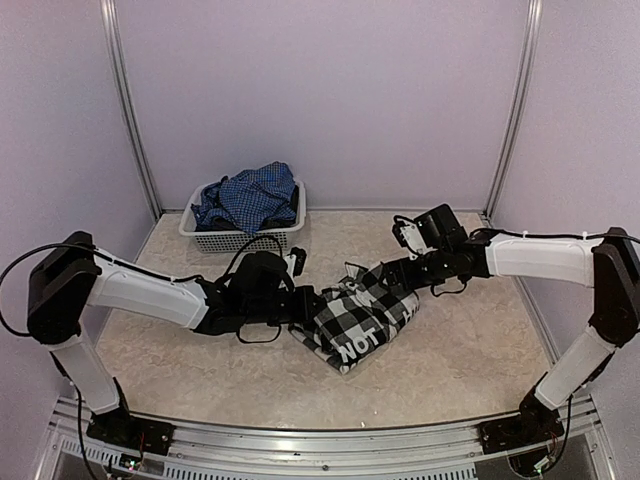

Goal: Fold and stack the long sleeve shirts
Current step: Adjust the square-folded shirt at the center of the board.

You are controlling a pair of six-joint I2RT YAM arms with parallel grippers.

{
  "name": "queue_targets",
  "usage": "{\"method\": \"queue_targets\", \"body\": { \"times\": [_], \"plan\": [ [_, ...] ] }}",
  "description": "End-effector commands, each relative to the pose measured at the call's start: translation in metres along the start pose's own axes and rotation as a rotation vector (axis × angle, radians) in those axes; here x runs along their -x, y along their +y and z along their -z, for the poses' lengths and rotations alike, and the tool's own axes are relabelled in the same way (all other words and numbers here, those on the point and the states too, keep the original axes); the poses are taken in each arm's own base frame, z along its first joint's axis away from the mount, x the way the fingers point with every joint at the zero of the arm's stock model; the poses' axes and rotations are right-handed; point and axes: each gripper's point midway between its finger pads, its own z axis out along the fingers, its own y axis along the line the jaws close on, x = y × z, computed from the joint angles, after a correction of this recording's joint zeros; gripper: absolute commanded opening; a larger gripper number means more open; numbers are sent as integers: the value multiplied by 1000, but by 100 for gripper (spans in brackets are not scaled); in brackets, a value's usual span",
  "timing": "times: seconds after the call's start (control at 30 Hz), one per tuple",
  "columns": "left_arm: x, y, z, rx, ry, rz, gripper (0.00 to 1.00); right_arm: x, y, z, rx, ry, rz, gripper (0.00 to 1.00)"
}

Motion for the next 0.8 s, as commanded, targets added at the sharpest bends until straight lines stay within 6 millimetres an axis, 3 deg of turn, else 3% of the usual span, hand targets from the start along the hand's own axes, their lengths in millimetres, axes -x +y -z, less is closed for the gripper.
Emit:
{"method": "queue_targets", "body": {
  "times": [0.0,0.23,0.4,0.6,0.77],
  "plan": [
    [-27,44,-13,133,37,-13,0,6,7,-13,49,-3,35,95],
    [-49,73,-11,216,65,-16,0,-16,7,-57,55,98,55,88],
    [-59,75,-8,194,84,-28,4,-51,-19,-81,-75,219,43,83],
    [-56,42,-11,16,78,-38,9,-73,-30,-80,-116,247,28,80],
    [-49,9,-14,-138,81,-86,16,-68,-29,-71,-113,222,51,83]
  ]
}}
